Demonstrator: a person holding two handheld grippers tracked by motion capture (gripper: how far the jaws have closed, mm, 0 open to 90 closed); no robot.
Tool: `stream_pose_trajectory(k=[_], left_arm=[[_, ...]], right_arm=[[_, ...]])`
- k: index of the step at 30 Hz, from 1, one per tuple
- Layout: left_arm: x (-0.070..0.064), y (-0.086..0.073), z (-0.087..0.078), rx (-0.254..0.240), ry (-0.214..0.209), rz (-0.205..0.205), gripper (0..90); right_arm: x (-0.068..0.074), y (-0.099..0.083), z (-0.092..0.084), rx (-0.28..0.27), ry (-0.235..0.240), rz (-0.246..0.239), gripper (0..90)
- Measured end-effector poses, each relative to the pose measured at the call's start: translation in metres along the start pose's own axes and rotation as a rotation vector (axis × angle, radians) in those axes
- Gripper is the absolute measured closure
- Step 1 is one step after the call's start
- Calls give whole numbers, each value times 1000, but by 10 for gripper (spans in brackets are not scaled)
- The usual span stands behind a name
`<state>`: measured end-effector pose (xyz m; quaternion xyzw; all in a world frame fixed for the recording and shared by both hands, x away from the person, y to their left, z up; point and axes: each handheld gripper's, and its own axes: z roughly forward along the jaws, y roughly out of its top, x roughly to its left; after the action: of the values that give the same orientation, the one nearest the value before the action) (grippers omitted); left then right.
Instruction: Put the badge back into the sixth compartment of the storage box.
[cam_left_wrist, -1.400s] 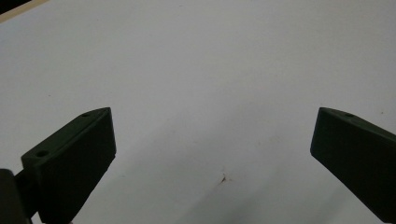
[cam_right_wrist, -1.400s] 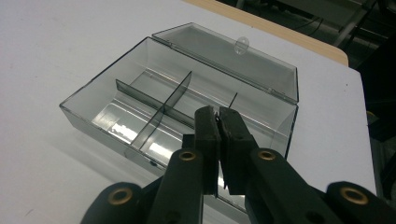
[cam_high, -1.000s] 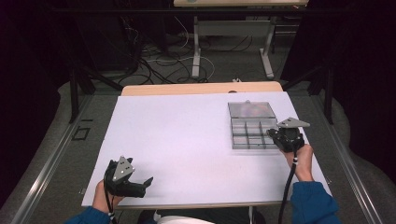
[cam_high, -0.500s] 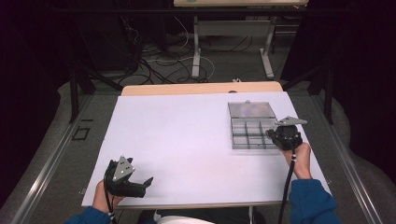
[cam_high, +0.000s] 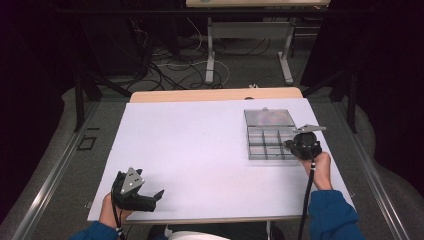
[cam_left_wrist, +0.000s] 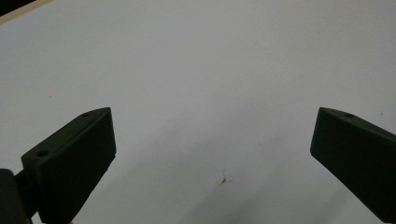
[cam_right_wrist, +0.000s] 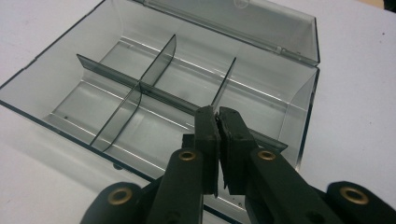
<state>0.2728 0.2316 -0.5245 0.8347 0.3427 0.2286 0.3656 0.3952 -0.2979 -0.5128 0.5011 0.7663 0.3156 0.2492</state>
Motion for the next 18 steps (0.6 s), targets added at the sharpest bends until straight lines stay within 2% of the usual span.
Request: stream_pose_trajectory(k=[13, 18], left_arm=[[0, 0, 0, 0, 2, 1, 1], [0, 0, 0, -2, 2, 1, 1]], right_arm=[[-3, -1, 11, 38, 0, 25, 870], [-6, -2, 15, 48, 17, 33, 868]])
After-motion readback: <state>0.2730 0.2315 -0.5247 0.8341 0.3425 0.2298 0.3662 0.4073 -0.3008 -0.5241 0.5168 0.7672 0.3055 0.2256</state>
